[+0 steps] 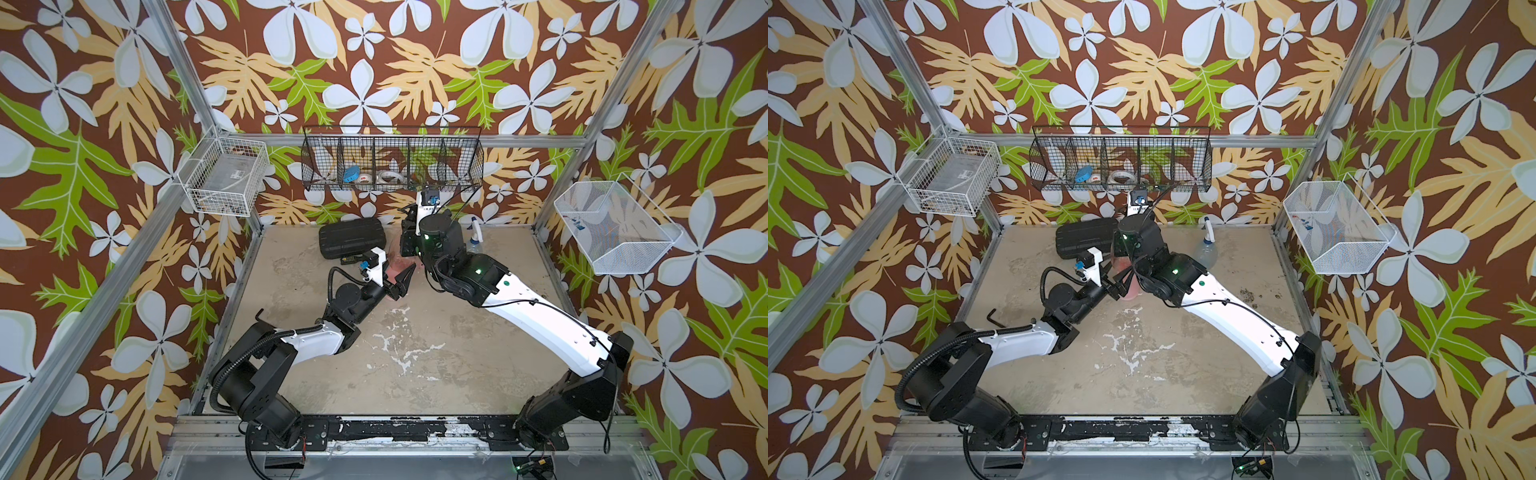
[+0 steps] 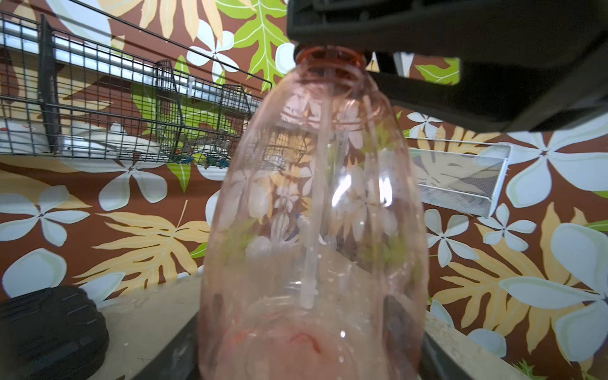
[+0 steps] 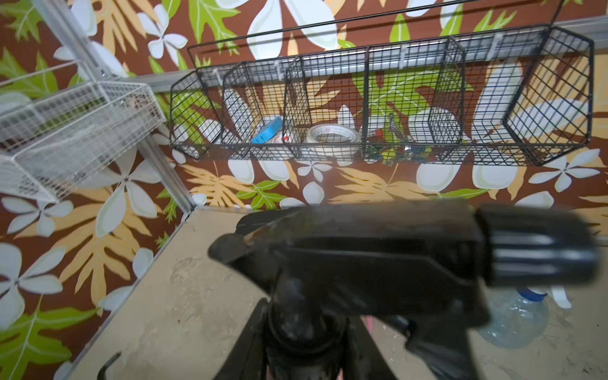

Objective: Attach spray nozzles to spray bottles
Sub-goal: Screw the spray nozzle on the spray bottle.

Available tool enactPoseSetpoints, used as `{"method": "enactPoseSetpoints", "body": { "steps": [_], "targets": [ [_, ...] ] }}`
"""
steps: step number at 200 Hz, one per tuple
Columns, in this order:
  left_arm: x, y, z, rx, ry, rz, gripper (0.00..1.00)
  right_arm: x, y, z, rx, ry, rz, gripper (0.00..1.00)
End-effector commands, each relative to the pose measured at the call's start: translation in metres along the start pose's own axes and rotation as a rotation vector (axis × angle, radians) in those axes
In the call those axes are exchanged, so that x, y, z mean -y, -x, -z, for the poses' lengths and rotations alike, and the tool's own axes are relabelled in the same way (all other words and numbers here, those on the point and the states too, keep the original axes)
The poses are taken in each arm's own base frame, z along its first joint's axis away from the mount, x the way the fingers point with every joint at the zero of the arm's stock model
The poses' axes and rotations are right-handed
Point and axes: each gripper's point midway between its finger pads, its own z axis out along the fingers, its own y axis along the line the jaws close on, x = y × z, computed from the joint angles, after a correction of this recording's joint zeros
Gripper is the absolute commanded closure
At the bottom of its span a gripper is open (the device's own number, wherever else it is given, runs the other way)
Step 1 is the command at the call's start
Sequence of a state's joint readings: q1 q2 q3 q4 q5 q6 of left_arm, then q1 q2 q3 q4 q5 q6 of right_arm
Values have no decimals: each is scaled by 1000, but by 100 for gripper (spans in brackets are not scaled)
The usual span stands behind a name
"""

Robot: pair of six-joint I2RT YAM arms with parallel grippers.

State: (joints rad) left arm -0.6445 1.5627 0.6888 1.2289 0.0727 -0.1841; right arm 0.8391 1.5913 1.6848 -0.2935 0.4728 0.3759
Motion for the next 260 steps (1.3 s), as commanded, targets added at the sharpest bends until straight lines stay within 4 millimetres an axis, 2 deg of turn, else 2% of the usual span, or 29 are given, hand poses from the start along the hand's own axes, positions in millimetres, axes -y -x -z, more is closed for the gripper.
{"method": "enactPoseSetpoints", "body": {
  "steps": [1, 20, 37, 46, 63, 82, 106, 139, 165, 191, 203, 220, 233, 260],
  "targets": [
    [5, 43, 8, 161, -54, 14, 47, -24, -18, 20, -99, 193, 155, 64],
    [0, 39, 13, 147, -76, 33, 47, -37, -18, 41, -122, 328, 249, 46],
    [-2, 36, 16, 133, -89, 21, 46, -37, -12, 60, -120, 419, 252, 42],
    [-2, 35, 17, 127, -92, 15, 46, -33, -3, 70, -95, 466, 226, 41],
    [-1, 33, 18, 120, -106, 10, 46, -13, 17, 84, -30, 497, 164, 38],
    [5, 30, 18, 109, -140, 7, 46, 9, 38, 88, 21, 494, 118, 35],
    [10, 30, 20, 110, -174, 8, 45, 26, 49, 80, 36, 486, 81, 33],
    [13, 32, 21, 117, -186, 16, 45, 16, 42, 67, 18, 552, 32, 33],
    [11, 31, 21, 117, -177, 18, 46, 13, 48, 62, 24, 559, -52, 33],
    [7, 26, 19, 109, -161, 23, 47, 41, 60, 47, -6, 350, -187, 33],
    [1, 24, 18, 111, -125, 21, 48, 47, 62, 44, -45, 296, -241, 33],
    [-13, 21, 17, 116, -35, 6, 49, 39, 67, 43, -75, 286, -284, 33],
    [-23, 20, 17, 126, 34, -7, 49, 27, 65, 40, -78, 233, -231, 29],
    [-32, 20, 18, 139, 122, -29, 49, 16, 52, 18, -116, 93, -148, 23]
  ]
}}
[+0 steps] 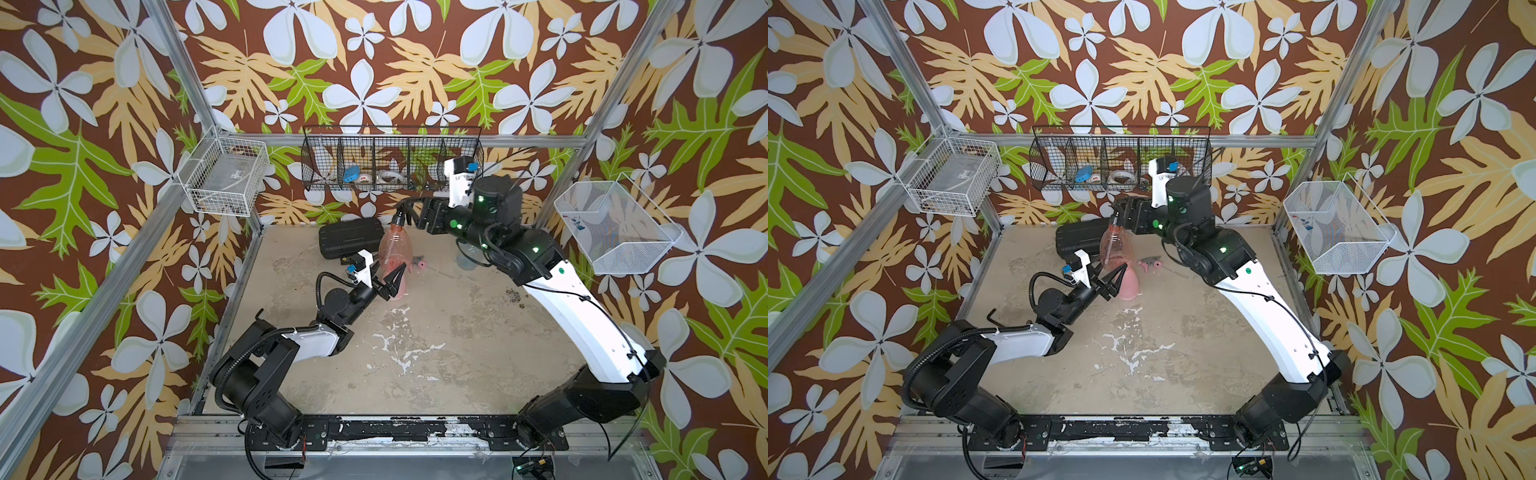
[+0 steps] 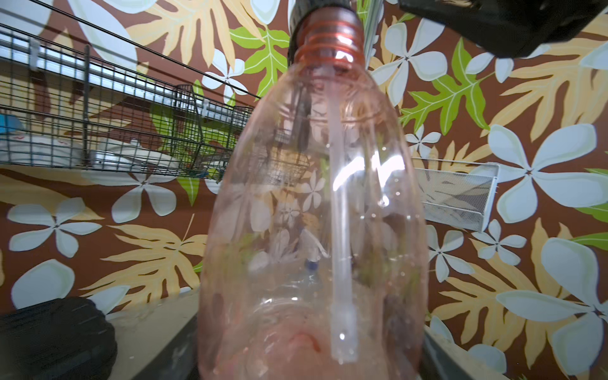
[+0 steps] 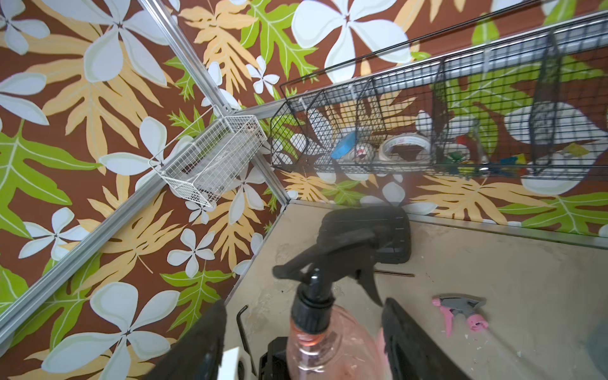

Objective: Attach spray nozzles to spray bottles
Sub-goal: Screw the spray nozzle on the spray bottle.

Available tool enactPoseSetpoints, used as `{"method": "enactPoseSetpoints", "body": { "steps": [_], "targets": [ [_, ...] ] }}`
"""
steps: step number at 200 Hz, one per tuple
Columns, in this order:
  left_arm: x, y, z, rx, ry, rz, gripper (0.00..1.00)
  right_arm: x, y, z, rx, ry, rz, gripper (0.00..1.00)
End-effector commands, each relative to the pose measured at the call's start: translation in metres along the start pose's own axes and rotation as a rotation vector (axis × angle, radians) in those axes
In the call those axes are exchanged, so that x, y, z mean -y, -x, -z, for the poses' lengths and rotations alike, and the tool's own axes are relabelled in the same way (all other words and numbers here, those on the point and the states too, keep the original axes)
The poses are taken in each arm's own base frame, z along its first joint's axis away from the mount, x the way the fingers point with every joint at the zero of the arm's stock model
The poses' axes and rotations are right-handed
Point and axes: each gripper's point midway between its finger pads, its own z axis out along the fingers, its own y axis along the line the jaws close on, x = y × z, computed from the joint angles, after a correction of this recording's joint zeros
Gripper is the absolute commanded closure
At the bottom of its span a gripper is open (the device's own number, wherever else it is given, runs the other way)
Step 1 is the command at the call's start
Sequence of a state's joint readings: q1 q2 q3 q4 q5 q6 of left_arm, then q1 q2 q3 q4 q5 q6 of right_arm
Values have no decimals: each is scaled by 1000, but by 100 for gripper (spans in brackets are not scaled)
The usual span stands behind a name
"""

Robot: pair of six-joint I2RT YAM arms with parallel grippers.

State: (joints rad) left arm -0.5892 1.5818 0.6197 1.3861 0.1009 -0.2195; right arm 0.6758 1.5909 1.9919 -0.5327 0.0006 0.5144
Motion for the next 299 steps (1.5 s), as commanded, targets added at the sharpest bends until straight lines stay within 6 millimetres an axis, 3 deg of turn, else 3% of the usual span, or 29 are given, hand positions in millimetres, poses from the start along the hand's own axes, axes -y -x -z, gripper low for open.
{"method": "enactPoseSetpoints", "body": {
  "steps": [1, 57, 93, 142, 202, 282, 299],
  "targets": [
    [-15, 13, 1, 69, 116, -48, 49, 28, -14, -12, -34, -229, 35, 23],
    [-21, 13, 5, 78, 213, -108, 49, 1, -24, -46, -12, -256, 103, 18],
    [-22, 11, 5, 73, 229, -124, 49, -19, -33, -55, -7, -250, 152, 18],
    [-18, 8, 4, 65, 236, -151, 49, -9, -37, -73, 11, -318, 172, 21],
    [-17, 5, 5, 53, 233, -163, 49, -8, -30, -77, 35, -340, 180, 48],
    [-12, 6, 2, 46, 211, -164, 49, -1, -39, -90, -2, -326, 168, 49],
    [-12, 6, 4, 44, 214, -169, 49, -1, -41, -93, -8, -316, 160, 55]
  ]
}}
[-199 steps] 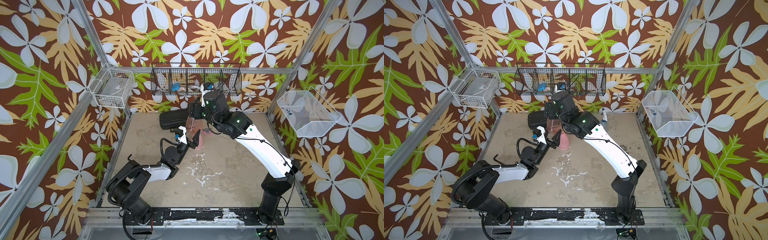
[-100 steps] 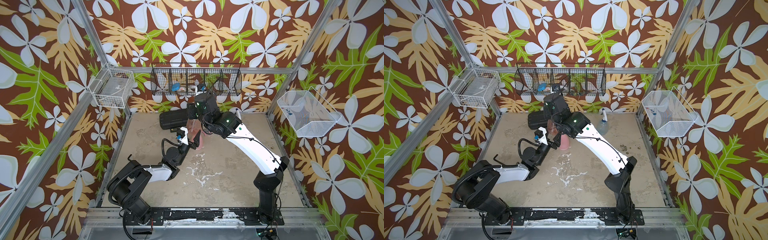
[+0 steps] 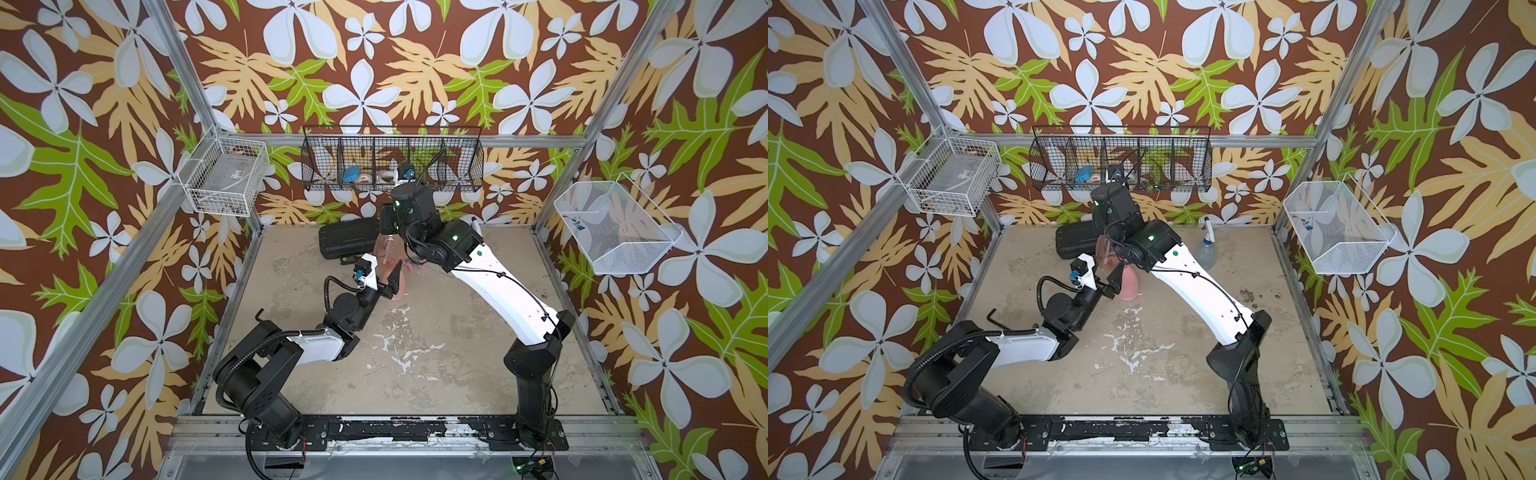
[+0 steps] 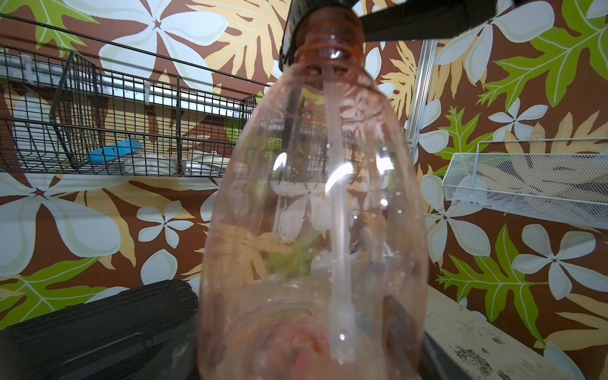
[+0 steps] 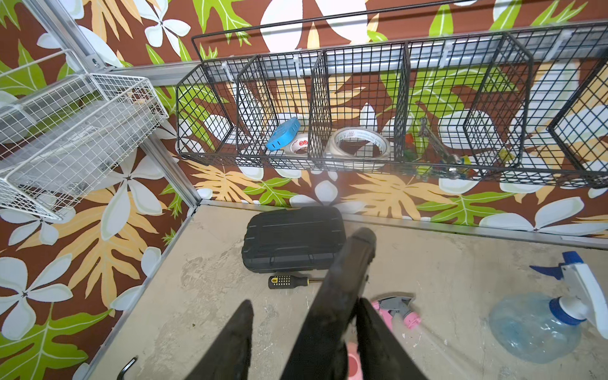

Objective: Attach spray nozzles to spray bottles
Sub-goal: Screw the spray nozzle on the spray bottle.

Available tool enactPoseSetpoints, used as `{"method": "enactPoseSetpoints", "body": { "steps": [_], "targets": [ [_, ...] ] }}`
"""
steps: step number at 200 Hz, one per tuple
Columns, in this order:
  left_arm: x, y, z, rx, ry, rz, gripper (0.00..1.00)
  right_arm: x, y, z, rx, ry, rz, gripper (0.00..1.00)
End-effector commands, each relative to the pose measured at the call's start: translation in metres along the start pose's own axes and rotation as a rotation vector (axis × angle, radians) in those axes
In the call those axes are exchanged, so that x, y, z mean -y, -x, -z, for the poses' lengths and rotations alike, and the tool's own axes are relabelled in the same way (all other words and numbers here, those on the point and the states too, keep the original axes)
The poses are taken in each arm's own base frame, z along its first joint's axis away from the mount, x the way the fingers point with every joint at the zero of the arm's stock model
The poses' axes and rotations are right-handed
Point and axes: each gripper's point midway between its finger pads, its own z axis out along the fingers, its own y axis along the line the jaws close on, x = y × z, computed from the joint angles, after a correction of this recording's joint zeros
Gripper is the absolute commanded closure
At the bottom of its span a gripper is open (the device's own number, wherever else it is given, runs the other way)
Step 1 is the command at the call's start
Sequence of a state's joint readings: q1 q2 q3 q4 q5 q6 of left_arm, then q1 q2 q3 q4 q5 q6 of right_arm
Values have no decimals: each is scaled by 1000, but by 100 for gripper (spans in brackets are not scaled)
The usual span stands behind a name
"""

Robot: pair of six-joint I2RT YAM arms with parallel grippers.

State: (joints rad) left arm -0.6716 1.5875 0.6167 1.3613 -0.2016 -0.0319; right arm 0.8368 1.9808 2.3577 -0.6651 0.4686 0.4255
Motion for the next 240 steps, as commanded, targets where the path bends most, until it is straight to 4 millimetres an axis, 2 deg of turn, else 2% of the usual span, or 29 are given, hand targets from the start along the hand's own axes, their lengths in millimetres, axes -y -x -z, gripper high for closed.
{"method": "enactPoseSetpoints", "body": {
  "steps": [1, 25, 53, 88, 130, 145, 159, 189, 216, 240],
  "targets": [
    [3, 13, 1, 42, -10, -2, 49, -6, -2, -3, -4, 27, -16, 56],
    [2, 12, 2, 39, -6, -7, 49, -9, -3, -3, -8, 46, -29, 68],
    [2, 13, 2, 39, -6, -12, 49, -13, -5, -2, -8, 78, -46, 73],
    [2, 15, 3, 43, -7, -14, 49, -13, -2, 1, -4, 82, -46, 86],
    [8, 19, 5, 27, -39, -31, 48, -17, 13, 19, 95, 166, -6, 94],
    [11, 20, 7, 19, -60, -38, 47, -13, 15, 26, 130, 187, 13, 99],
    [13, 22, 9, 20, -75, -36, 47, -11, 17, 31, 143, 218, 21, 100],
    [16, 26, 11, 24, -90, -37, 47, -10, 7, 35, 134, 244, 45, 99],
    [19, 26, 9, 17, -111, -33, 46, -11, 9, 48, 179, 293, 62, 100],
    [31, 35, 14, 25, -180, 8, 46, -6, 13, 61, 247, 319, 76, 100]
  ]
}}
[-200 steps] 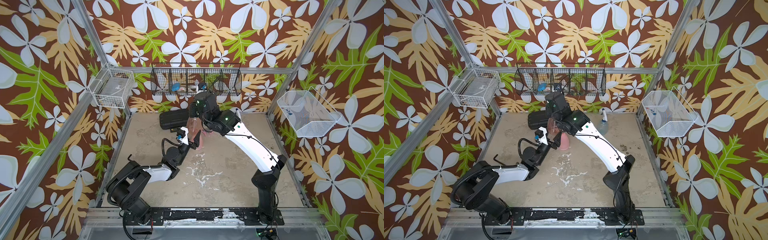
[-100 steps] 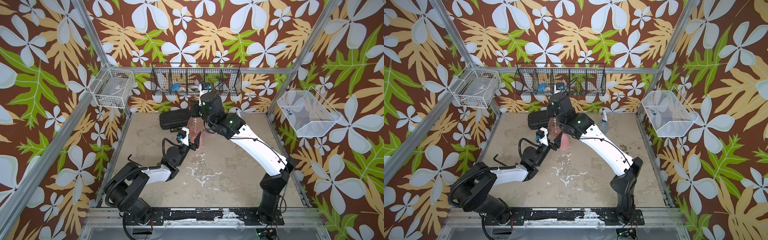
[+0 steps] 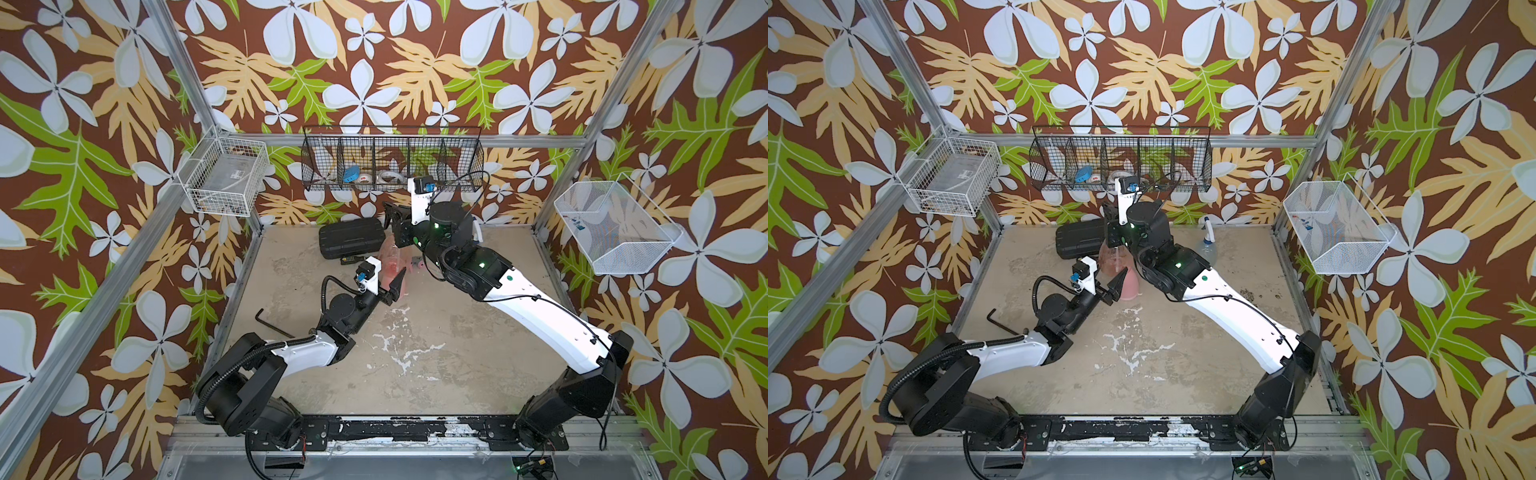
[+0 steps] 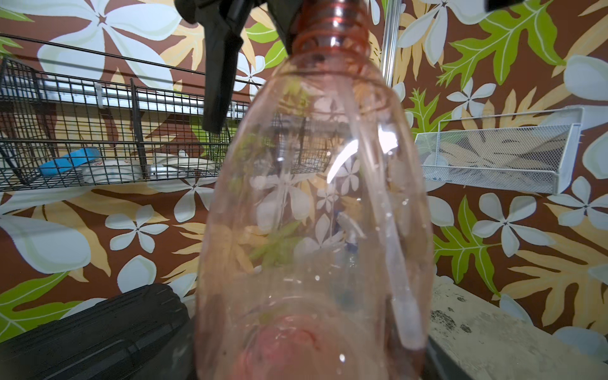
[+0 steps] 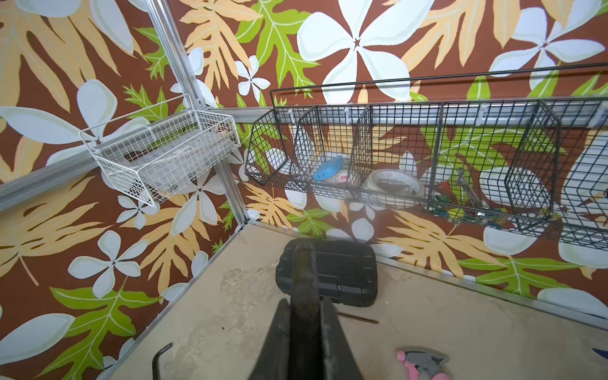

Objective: Attach spray nozzles to spray bottles
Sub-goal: Screw the spray nozzle on the spray bottle.

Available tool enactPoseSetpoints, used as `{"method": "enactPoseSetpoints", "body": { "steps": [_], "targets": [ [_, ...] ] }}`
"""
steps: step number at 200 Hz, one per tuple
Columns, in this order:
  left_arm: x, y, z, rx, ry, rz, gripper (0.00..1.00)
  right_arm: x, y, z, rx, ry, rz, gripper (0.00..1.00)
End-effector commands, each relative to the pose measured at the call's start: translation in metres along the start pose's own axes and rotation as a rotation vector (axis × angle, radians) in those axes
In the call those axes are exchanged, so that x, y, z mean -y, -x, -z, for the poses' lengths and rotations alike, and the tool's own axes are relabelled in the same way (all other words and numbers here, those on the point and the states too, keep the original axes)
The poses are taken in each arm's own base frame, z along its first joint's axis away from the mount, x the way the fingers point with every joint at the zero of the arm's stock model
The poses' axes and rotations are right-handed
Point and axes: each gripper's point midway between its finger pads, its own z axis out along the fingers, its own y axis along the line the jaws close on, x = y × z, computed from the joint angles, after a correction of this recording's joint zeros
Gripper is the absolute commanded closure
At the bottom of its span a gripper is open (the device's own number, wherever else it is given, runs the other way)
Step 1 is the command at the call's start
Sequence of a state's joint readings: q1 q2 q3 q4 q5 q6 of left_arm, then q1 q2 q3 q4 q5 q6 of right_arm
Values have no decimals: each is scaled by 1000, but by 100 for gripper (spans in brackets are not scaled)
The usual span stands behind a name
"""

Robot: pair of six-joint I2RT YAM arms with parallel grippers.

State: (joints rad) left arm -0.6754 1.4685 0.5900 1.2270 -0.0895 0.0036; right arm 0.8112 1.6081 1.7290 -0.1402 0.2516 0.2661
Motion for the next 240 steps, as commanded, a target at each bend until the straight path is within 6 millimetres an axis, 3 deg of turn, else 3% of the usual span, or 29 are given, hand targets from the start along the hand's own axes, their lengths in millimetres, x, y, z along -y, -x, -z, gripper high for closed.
{"method": "enactPoseSetpoints", "body": {
  "steps": [1, 34, 117, 182, 240],
  "targets": [
    [11, 26, 2, 78, -68, 45, 46, -8, 9, 10, 63, 72, 30, 100],
    [23, 41, 12, 118, -179, 166, 47, -7, 20, 31, 172, 142, -2, 100],
    [44, 79, 32, 256, -410, 306, 48, -11, 7, 51, 233, 231, 3, 100],
    [31, 109, 35, 359, -501, 464, 53, -3, -7, 62, 246, 215, 25, 100],
    [30, 112, 27, 387, -471, 356, 53, -9, -17, 52, 176, 237, -3, 100]
  ]
}}
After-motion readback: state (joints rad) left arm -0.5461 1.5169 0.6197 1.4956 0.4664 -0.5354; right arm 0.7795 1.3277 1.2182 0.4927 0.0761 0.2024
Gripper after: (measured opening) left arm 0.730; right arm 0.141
